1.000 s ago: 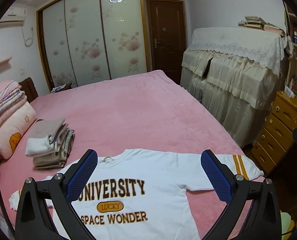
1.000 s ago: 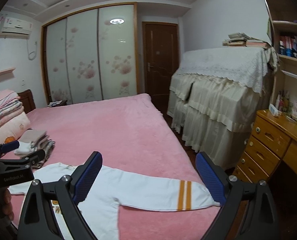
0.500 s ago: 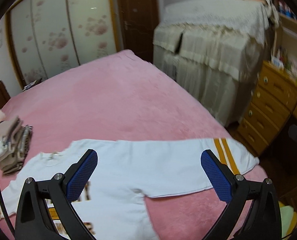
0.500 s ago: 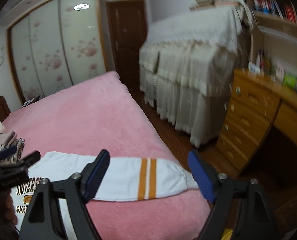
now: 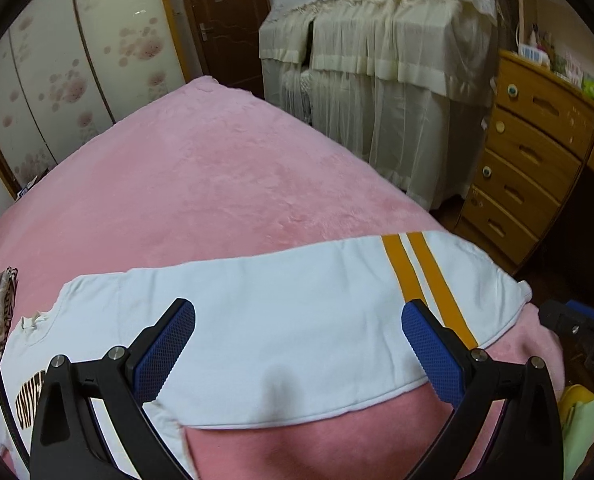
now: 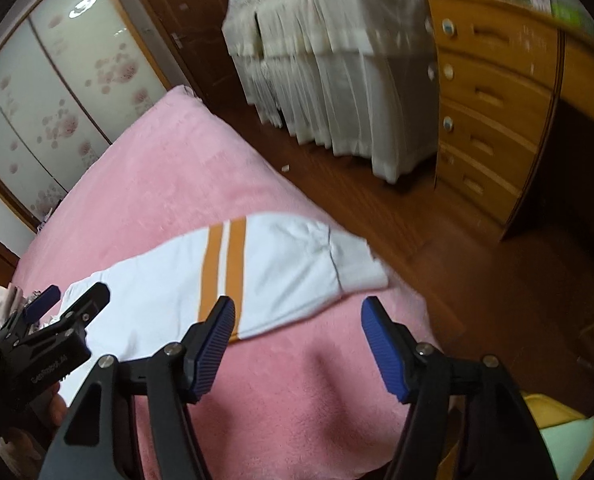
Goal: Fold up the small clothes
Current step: 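Move the right gripper to the striped sleeve cuff and grasp it, then fold the held sleeve across the chest with the right gripper and release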
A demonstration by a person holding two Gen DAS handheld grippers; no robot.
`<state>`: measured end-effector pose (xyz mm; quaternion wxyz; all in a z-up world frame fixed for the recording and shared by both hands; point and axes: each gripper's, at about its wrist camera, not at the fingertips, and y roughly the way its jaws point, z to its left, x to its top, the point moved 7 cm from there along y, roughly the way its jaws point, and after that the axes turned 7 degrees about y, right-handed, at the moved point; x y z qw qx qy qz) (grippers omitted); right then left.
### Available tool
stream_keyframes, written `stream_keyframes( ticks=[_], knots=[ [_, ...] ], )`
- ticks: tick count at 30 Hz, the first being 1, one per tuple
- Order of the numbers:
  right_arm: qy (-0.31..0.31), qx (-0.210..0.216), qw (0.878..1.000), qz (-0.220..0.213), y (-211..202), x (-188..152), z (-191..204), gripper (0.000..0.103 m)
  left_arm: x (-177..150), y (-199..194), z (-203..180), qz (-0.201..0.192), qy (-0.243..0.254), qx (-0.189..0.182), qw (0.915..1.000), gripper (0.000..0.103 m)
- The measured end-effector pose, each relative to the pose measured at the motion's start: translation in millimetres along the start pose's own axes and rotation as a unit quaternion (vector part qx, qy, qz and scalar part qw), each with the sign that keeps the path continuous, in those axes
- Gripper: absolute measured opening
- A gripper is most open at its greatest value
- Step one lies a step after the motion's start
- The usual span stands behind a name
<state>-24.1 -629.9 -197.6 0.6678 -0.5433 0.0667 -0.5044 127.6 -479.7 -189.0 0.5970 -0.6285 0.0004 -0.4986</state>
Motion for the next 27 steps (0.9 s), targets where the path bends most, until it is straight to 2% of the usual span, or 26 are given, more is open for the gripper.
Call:
stream_keyframes(
  ticks=[6,11,14,15,16,17,19,22,27],
  knots=[
    [0.074,0.049,0.995,0.052,38,-7,-21,0.058,-7,16,-14,0.018,-0.004,-0.011,0.9998,0.103],
    [0.123,0.076,0.988,0.053,55,1,-30,0.057,-14,14,-13,0.026,-0.014,-0.017,0.9994,0.103],
    [0.138,0.072,0.986,0.055,67,8,-30,0.043,-13,12,-9,0.025,-0.02,-0.017,0.9993,0.103],
    [0.14,0.069,0.986,0.055,70,9,-30,0.035,-13,9,-7,0.024,-0.023,-0.016,0.9993,0.103],
    [0.142,0.065,0.986,0.053,73,10,-30,0.022,-13,8,-6,0.023,-0.025,-0.015,0.9993,0.103],
    [0.142,0.066,0.986,0.053,76,11,-30,0.019,-12,5,-4,0.021,-0.027,-0.015,0.9993,0.103],
    [0.146,0.076,0.986,0.038,72,12,-27,0.014,-13,-1,1,0.019,-0.032,-0.013,0.9992,0.103],
    [0.125,0.083,0.989,-0.002,51,15,-13,0.013,-14,-12,12,0.015,-0.039,-0.007,0.9991,0.103],
    [0.063,0.121,0.989,-0.054,6,24,41,0.013,-21,-32,41,0.009,-0.053,0.007,0.9985,0.103]
  ],
)
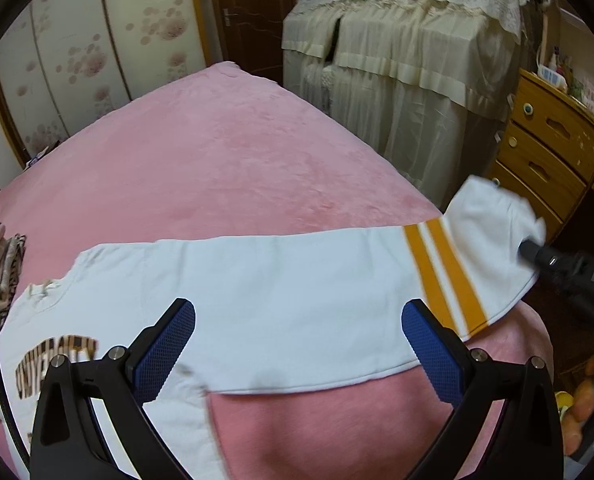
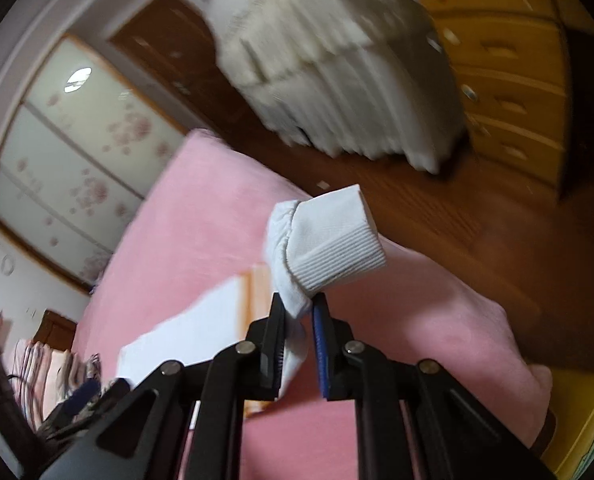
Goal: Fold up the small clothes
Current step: 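Fold the held sleeve across the chest with the right gripper and release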
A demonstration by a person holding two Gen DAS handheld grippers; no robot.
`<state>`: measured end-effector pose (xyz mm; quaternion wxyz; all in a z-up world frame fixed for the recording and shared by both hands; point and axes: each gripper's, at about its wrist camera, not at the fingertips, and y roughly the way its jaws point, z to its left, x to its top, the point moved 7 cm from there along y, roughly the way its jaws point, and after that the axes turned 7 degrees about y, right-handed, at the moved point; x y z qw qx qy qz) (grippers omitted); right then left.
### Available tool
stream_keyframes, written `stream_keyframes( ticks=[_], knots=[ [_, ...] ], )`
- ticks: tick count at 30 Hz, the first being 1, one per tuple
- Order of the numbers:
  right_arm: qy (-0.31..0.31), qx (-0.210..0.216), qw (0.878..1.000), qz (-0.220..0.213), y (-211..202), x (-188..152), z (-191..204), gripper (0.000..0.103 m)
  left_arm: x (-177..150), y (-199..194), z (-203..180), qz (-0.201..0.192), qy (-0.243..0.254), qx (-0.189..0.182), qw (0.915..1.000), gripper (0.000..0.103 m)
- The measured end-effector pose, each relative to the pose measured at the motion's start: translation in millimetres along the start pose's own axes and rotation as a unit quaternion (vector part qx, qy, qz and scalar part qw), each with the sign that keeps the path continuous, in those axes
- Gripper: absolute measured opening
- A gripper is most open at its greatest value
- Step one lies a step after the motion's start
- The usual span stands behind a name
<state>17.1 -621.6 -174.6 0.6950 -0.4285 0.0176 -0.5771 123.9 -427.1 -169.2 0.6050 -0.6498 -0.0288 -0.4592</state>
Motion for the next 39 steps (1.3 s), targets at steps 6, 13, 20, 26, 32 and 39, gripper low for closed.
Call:
stream_keyframes(
  ticks=[6,13,20,26,32,39],
  knots=[
    [-0.106,0.052,0.993,0.004,-11,-21,103,0.013,-17,-28,67,-0.006,-0.042,0.033,0.9985,0.103],
    [-0.198,0.089,0.973,0.073,23,-99,202,0.013,-67,-40,163,0.014,-0.116,0.059,0.9914,0.103],
    [-0.285,0.048,0.944,0.159,102,-203,230,0.013,-149,-21,234,0.074,-0.209,0.054,0.9736,0.103],
    [-0.325,0.017,0.92,0.221,128,-258,219,0.033,-180,-7,242,0.1,-0.239,0.029,0.9653,0.101],
    [-0.357,0.038,0.908,0.217,96,-263,217,0.04,-174,2,243,0.092,-0.247,0.001,0.9646,0.101],
    [-0.355,0.025,0.912,0.203,63,-249,196,0.04,-169,16,229,0.086,-0.26,-0.068,0.9595,0.092]
  ],
)
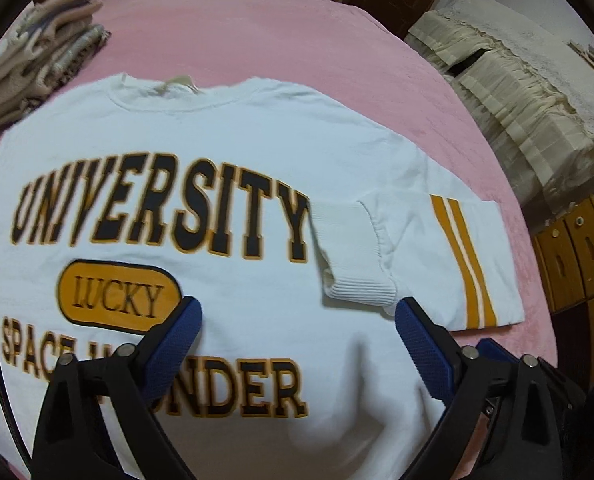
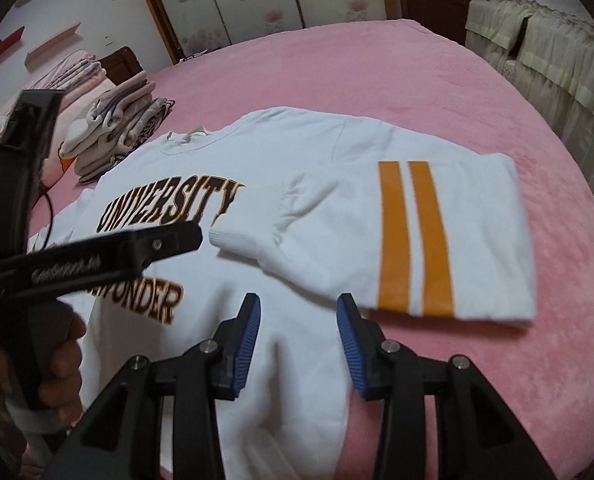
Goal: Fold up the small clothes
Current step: 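Fold the held sleeve across the chest with the right gripper and release, then grasp the folded sleeve cuff with the left gripper and lift it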
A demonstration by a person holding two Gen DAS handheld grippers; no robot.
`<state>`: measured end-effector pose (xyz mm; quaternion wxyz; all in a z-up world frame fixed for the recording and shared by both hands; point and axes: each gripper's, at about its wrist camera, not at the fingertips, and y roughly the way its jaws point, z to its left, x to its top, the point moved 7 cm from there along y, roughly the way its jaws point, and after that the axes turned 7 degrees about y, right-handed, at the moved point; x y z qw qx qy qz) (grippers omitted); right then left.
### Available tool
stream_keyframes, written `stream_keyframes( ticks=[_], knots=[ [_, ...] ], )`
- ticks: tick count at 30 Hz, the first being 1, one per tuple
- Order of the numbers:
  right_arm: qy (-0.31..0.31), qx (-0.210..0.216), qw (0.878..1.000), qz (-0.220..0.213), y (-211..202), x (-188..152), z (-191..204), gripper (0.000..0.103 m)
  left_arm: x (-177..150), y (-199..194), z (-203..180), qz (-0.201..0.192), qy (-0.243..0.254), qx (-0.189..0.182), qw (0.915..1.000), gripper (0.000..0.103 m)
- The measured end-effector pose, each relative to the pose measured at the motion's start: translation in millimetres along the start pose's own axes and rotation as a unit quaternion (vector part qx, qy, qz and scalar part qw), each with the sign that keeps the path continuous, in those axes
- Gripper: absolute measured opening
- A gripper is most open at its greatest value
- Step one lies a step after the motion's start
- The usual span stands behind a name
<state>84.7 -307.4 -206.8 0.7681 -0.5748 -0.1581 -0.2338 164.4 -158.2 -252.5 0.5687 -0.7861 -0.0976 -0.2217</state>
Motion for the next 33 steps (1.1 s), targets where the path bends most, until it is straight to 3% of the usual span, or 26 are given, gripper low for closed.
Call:
stream_keyframes(
  ticks=[5,11,16,19,21,22,24,28,30,33],
  knots=[
    [0.03,0.001,1.0,-0.005,-17,-13,-16,0.04,-7,20,-1,0.026,-0.058,-0.094,0.9936,0.061],
    [0.052,-0.006,0.999,-0.004,-24,-22,-34,0.04,-1,30,-2,0.026,-0.129,-0.178,0.9751,0.055],
    [0.077,-0.002,0.997,-0.002,-24,-23,-45,0.04,4,44,-9,0.035,-0.159,-0.216,0.9628,0.055],
    [0.084,-0.001,0.997,-0.002,-22,-24,-48,0.04,7,53,-14,0.037,-0.174,-0.22,0.9591,0.052],
    [0.085,0.0,0.996,-0.001,-22,-24,-49,0.04,10,58,-16,0.04,-0.181,-0.216,0.9587,0.02],
    [0.085,0.0,0.996,-0.001,-22,-25,-48,0.04,11,60,-19,0.046,-0.179,-0.213,0.9593,0.01],
    [0.081,-0.006,0.997,-0.004,-23,-25,-48,0.04,19,58,-23,0.044,-0.164,-0.195,0.9661,0.009],
    [0.077,-0.017,0.997,-0.009,-26,-22,-51,0.04,48,26,-43,-0.007,-0.075,-0.146,0.9864,0.008],
    [0.08,-0.021,0.996,-0.01,-25,-20,-55,0.04,69,1,-49,-0.046,-0.034,-0.121,0.991,0.008],
    [0.085,-0.026,0.996,-0.01,-23,-15,-59,0.04,99,-38,-44,-0.112,0.005,-0.072,0.9911,0.008]
  ],
)
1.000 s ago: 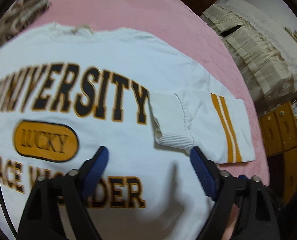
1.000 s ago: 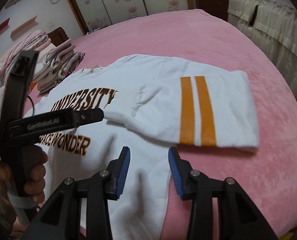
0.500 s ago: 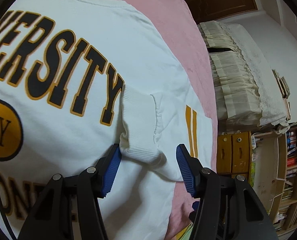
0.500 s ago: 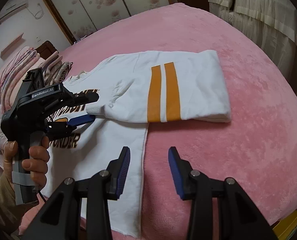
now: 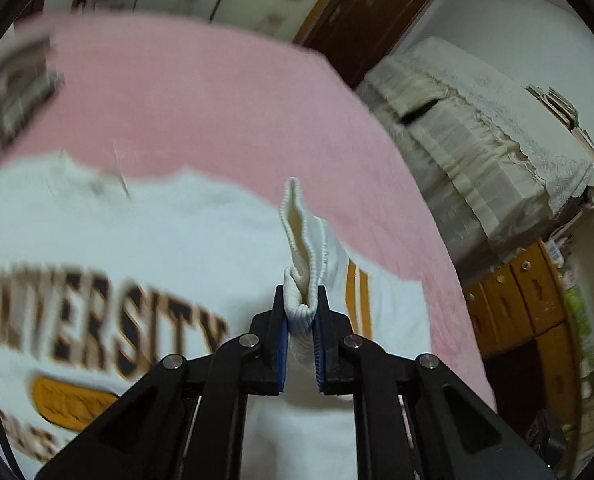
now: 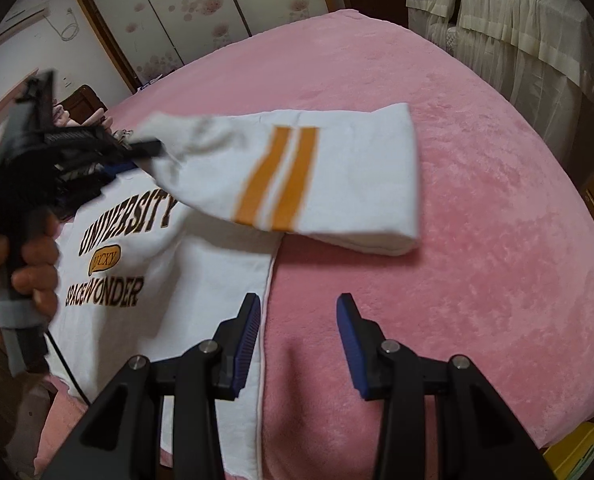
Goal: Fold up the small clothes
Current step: 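Grasp the folded sleeve cuff with the left gripper and lift it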
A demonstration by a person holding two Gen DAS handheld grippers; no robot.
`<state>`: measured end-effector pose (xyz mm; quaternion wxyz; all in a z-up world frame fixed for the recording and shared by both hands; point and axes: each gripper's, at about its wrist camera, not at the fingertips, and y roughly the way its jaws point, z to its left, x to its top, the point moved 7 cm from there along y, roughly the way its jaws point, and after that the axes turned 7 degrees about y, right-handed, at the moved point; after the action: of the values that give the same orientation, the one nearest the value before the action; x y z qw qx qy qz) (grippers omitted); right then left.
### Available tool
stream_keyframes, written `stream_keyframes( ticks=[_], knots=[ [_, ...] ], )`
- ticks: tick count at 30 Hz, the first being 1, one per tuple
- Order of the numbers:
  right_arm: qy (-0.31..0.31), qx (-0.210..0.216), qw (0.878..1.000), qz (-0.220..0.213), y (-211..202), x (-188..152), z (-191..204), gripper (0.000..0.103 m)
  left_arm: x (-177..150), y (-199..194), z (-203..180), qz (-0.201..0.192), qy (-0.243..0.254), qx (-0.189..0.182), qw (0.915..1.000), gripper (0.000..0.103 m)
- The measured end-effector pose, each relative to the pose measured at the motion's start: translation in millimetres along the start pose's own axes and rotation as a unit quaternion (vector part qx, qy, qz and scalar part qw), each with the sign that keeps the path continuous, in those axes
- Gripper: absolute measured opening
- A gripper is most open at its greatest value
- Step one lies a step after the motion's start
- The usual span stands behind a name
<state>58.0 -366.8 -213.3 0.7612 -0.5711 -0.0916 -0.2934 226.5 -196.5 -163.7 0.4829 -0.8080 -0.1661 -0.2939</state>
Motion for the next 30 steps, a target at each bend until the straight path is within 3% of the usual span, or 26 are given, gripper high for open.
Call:
stream_keyframes(
  ticks=[2,7,17,21,30],
  knots=[
    [-0.001,-0.002,1.0,-0.001,3,4,0,0.04,26,-22,10,-0.041,0.021,0.03,0.9985,0.008],
    [-0.016,-0.018,1.0,-0.004,21,18,6,0.04,43,-49,51,-0.061,0.015,0.07,0.9956,0.008],
    [-0.004,-0.02,1.0,0.013,67,36,20,0.04,25,-60,119,-0.067,-0.036,0.106,0.9914,0.008],
    [-0.018,-0.03,0.999,0.006,75,40,26,0.04,22,-60,140,-0.069,-0.061,0.12,0.9885,0.008],
    [-0.025,-0.052,0.998,-0.021,78,44,24,0.04,-20,-52,202,-0.048,-0.135,0.149,0.9784,0.008]
  ],
)
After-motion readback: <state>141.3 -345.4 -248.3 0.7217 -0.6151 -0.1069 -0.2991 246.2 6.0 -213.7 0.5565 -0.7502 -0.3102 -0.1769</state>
